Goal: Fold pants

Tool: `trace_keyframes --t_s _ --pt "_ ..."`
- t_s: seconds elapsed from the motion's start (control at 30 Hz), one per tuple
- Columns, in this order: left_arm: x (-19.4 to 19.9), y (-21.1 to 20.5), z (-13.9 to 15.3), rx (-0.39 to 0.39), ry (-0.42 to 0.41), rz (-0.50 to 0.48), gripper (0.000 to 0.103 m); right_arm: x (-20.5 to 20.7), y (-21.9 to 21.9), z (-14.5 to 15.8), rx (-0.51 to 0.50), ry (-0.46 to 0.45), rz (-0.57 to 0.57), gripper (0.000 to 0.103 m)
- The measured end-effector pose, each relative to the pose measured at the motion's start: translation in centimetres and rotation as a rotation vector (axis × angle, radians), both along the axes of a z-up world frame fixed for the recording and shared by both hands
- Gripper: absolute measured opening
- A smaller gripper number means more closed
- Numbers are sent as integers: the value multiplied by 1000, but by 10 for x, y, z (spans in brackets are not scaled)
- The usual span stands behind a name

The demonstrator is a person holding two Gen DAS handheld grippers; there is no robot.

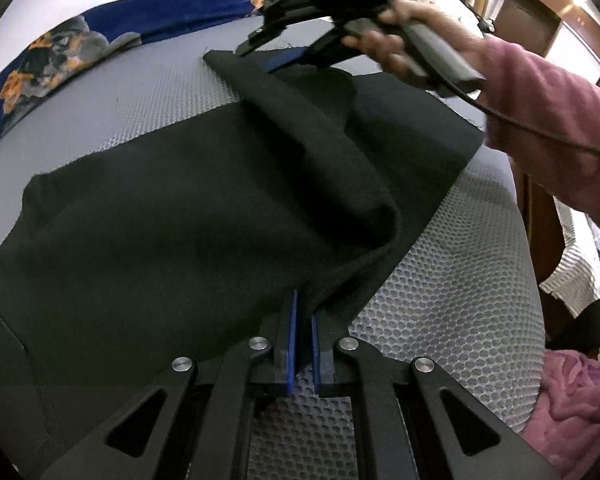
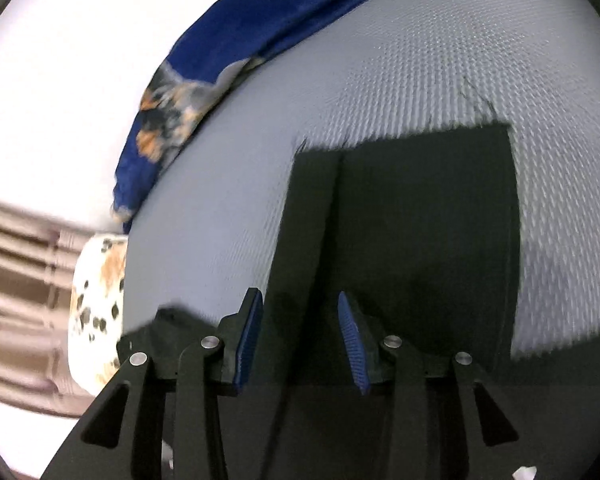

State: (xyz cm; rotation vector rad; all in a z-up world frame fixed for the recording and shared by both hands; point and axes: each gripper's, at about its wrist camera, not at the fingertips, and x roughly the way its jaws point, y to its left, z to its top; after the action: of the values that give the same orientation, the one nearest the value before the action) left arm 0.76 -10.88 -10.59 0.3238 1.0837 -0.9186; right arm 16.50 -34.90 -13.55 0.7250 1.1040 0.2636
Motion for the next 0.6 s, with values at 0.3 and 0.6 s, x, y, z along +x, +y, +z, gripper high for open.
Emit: trace_keyframes --t_s 0.3,0.6 --pt "7 3 -5 -11 53 24 6 57 -14 -11 96 -28 -74 30" --pt "3 0 -3 -5 40 28 6 68 -8 2 81 -55 -79 5"
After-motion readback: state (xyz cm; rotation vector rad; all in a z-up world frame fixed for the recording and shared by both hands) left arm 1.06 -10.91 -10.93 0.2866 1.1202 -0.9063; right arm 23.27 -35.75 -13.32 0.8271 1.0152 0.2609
